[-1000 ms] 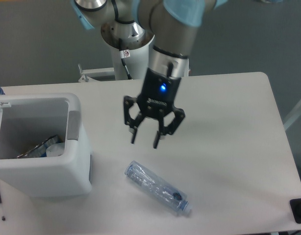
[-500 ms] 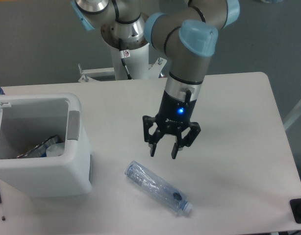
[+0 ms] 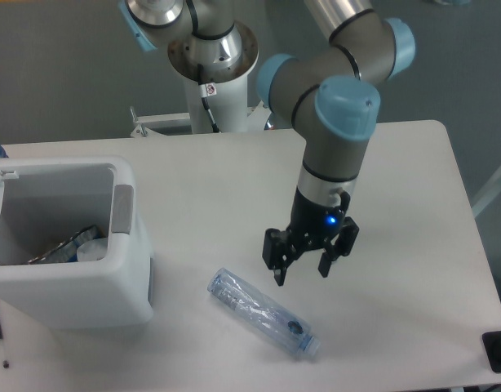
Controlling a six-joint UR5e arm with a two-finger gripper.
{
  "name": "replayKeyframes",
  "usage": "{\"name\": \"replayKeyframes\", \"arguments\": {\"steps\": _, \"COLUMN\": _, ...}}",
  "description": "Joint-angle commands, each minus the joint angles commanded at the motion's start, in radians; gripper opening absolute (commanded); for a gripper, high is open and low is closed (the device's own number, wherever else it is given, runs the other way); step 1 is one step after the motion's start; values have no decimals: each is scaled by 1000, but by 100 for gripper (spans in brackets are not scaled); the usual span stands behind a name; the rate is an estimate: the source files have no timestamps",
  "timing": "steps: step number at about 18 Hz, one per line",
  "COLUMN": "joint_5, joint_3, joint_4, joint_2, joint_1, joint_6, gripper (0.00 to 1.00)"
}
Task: Place the trash in the trash can
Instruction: 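Move the open gripper over the clear plastic bottle and lower, then align and close the gripper around the bottle's body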
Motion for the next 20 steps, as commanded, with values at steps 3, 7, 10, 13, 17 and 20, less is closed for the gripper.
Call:
{"name": "replayKeyframes", "arguments": {"steps": 3, "joint_5": 63, "joint_3": 23, "joint_4": -3, "joint_2": -35, "joint_1": -25, "joint_6": -70, "gripper": 100}}
{"name": "replayKeyframes", "arguments": {"steps": 7, "joint_5": 156, "joint_3": 93, "joint_4": -3, "joint_2": -120, "joint_1": -69, "joint_6": -195, "gripper": 100}}
{"name": "replayKeyframes", "arguments": {"steps": 10, "joint_5": 219, "joint_3": 109, "joint_4": -2, "joint_2": -164, "joint_1": -97, "joint_6": -282, "gripper": 100}}
{"name": "replayKeyframes", "arguments": {"steps": 13, "joint_5": 230, "joint_3": 112, "joint_4": 0, "joint_2": -187, "joint_1": -109, "joint_6": -299, "gripper": 100}}
{"name": "replayKeyframes", "arguments": {"steps": 17, "joint_5": 233, "joint_3": 121, "joint_4": -3, "joint_2": -216, "joint_1": -120, "joint_6": -331, "gripper": 98}}
{"name": "replayKeyframes", "arguments": {"steps": 20, "joint_5": 275, "joint_3": 123, "joint_4": -6, "joint_2": -239, "joint_1": -132, "joint_6": -379, "gripper": 97}}
